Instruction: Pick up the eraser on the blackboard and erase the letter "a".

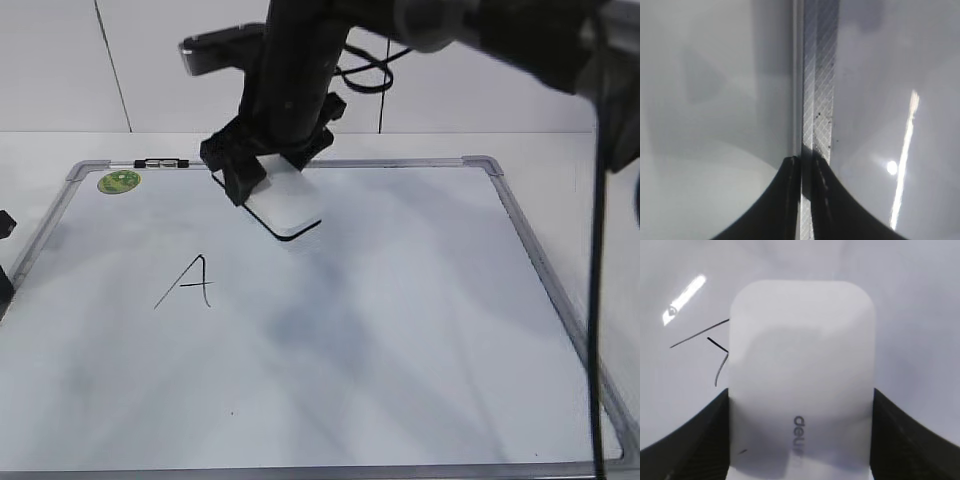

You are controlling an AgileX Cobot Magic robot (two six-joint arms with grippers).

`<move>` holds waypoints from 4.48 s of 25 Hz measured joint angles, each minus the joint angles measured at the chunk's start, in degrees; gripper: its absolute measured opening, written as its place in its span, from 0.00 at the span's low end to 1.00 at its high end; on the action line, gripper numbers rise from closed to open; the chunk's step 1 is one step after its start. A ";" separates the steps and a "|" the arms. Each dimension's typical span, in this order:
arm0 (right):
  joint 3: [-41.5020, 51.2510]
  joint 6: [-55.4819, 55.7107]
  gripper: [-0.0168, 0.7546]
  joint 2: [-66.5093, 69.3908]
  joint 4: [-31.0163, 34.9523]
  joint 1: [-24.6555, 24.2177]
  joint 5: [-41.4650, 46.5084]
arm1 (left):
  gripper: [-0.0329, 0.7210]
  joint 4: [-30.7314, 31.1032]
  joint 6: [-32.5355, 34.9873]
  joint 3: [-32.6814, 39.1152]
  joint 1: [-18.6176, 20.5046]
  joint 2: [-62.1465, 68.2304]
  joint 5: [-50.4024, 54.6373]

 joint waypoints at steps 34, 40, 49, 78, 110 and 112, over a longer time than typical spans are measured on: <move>51.64 13.59 0.73 -25.60 -5.35 -26.37 -16.67 | 0.07 0.00 0.00 0.00 0.00 0.00 0.10; 53.42 15.99 0.73 -25.60 -5.09 -27.30 -20.96 | 0.07 0.00 0.00 0.00 0.00 0.00 0.10; 53.42 17.77 0.73 -25.60 -4.76 -27.30 -22.47 | 0.07 0.00 0.00 0.00 0.00 0.00 0.10; 53.45 17.77 0.73 -20.98 -6.54 -27.30 -28.30 | 0.07 -0.56 0.00 0.00 0.00 0.00 0.18; 53.45 16.26 0.87 -27.21 -6.54 -27.30 -24.27 | 0.48 1.95 -3.85 -14.05 0.00 -1.48 10.61; 53.45 15.71 0.86 -29.03 -6.54 -27.30 -22.70 | 0.49 2.65 -4.39 -14.58 0.00 -4.24 11.01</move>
